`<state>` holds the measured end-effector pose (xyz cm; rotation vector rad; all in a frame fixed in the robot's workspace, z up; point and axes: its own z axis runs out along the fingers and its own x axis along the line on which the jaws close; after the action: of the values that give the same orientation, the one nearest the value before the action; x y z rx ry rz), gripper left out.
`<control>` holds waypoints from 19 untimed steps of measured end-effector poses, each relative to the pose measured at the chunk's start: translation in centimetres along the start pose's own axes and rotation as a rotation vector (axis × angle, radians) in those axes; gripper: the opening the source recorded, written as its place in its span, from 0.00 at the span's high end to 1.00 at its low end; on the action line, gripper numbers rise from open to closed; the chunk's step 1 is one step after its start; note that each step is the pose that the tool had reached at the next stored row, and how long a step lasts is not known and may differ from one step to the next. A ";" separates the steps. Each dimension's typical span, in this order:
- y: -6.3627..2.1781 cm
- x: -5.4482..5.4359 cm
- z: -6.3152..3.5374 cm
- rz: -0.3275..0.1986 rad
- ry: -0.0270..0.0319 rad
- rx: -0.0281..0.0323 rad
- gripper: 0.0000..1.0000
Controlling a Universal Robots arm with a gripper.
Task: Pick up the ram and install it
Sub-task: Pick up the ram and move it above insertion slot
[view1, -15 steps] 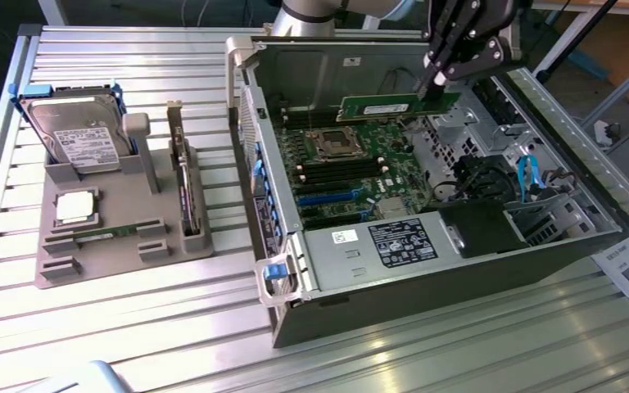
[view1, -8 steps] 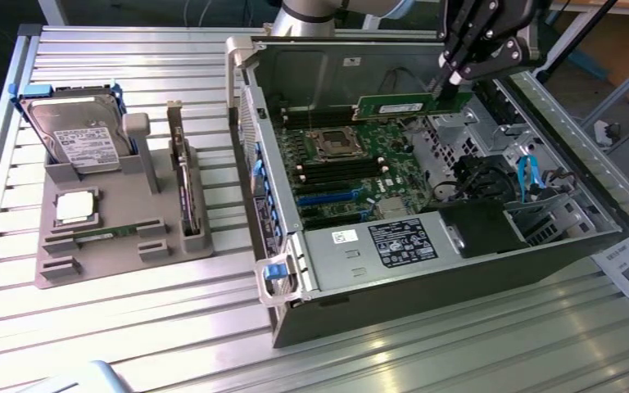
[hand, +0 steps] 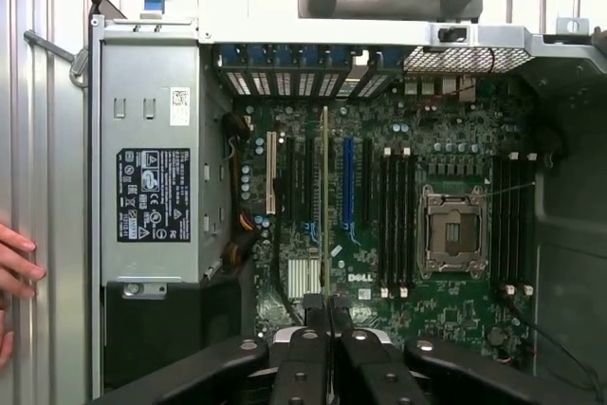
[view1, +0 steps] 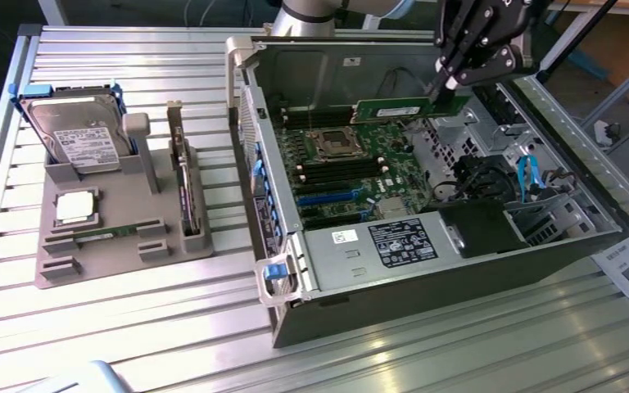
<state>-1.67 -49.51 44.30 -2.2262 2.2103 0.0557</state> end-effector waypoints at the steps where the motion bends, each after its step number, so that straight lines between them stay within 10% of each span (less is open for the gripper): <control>1: -0.01 0.0 0.17 0.000 -0.0023 0.0001 0.88; 7: -0.10 0.2 1.64 0.000 -0.0180 0.0002 0.88; 19: -0.22 0.5 3.91 -0.001 -0.0307 0.0003 0.88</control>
<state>-1.53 -49.90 40.36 -2.2105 2.1939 0.0889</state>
